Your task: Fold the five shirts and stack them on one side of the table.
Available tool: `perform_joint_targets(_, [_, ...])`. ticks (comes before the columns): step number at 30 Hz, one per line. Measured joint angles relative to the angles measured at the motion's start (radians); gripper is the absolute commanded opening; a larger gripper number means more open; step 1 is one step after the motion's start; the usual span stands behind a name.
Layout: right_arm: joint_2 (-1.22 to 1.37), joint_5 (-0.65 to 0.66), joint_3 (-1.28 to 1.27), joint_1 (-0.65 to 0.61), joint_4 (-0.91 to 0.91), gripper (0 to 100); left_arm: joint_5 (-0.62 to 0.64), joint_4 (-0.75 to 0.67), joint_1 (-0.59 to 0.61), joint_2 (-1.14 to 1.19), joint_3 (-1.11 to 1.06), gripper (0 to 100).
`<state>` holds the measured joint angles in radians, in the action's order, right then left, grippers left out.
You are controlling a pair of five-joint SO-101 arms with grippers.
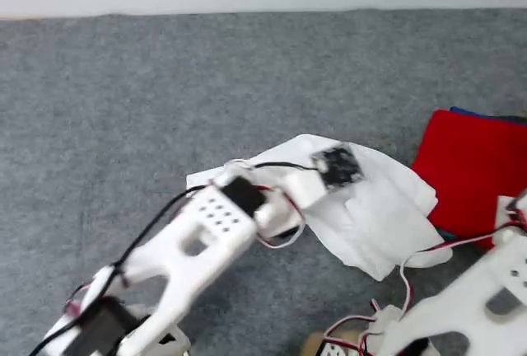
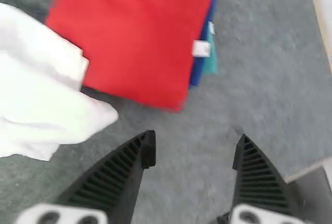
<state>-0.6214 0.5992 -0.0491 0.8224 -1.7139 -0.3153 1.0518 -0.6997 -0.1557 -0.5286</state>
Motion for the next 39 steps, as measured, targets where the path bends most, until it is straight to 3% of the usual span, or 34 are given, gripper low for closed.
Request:
perform_joint_targets(5, [0.000, 0.061, 0.000, 0.137, 0.000, 25.3, -0.037, -0.002, -0.064, 0.192, 0.141, 12])
perform_joint_targets(13, [0.000, 0.172, 0.000, 0.273, 0.000, 25.3, -0.048, 0.029, -0.058, 0.497, 0.404, 12])
perform_joint_targets(23, [0.000, 0.180, -0.103, 0.278, 0.000, 25.3, -0.052, 0.321, -0.060, 0.790, 0.822, 12])
perform_joint_targets(26, [0.000, 0.180, -0.129, 0.276, 0.000, 25.3, -0.103, 0.410, -0.060, 0.806, 0.914, 12])
perform_joint_targets(35, [0.000, 0.180, -0.130, 0.278, 0.000, 25.3, -0.172, 0.623, -0.121, 0.806, 1.057, 12])
perform_joint_targets(39, [0.000, 0.180, -0.130, 0.278, 0.000, 25.3, -0.172, 0.646, -0.166, 0.806, 1.085, 12])
